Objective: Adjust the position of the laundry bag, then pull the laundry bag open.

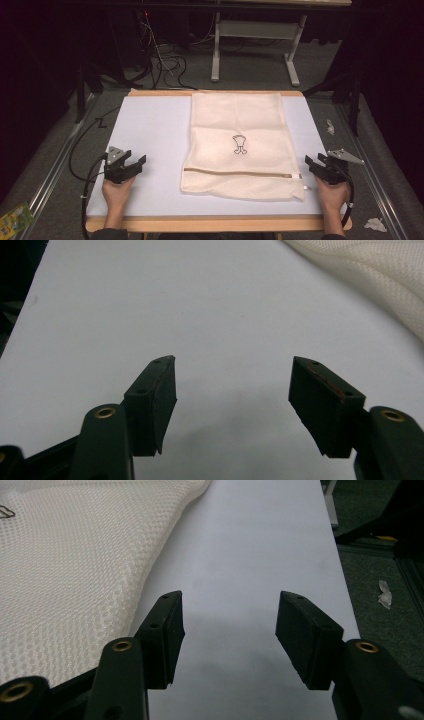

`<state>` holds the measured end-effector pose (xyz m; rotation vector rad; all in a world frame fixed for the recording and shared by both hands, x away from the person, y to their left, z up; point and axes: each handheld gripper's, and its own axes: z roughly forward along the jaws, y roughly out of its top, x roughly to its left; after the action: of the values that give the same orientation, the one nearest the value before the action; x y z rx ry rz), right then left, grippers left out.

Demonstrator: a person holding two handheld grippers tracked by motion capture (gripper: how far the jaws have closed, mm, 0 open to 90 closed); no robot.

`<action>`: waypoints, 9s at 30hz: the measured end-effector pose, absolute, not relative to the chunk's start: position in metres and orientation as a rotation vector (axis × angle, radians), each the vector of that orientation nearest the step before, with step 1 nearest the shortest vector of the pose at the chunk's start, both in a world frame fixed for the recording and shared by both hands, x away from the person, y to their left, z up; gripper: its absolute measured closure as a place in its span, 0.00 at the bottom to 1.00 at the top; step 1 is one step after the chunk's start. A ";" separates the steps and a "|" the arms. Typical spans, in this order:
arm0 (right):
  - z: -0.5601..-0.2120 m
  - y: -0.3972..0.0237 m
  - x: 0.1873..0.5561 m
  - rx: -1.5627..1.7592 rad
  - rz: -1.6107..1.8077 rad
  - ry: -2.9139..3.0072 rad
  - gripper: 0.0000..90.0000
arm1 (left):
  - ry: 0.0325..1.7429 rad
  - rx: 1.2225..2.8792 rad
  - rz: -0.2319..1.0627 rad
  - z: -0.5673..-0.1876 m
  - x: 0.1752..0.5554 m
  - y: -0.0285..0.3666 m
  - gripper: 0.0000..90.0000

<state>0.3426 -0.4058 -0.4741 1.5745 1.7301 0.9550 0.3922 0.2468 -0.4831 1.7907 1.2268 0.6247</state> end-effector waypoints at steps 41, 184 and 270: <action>-0.458 -0.391 0.342 1.595 1.097 1.817 0.59 | 1.168 1.881 0.405 -0.457 0.399 0.196 0.45; -0.451 -0.305 0.391 1.513 1.144 2.145 0.99 | 1.163 1.986 0.318 -0.451 0.430 0.164 0.94; -0.476 -0.291 0.361 1.528 1.103 2.089 0.58 | 0.866 2.081 0.392 -0.452 0.378 0.064 0.47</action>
<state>0.3611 -0.2906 -0.4759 1.5284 2.0890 1.1026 0.3778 0.0639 -0.4520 2.0806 0.8663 0.3922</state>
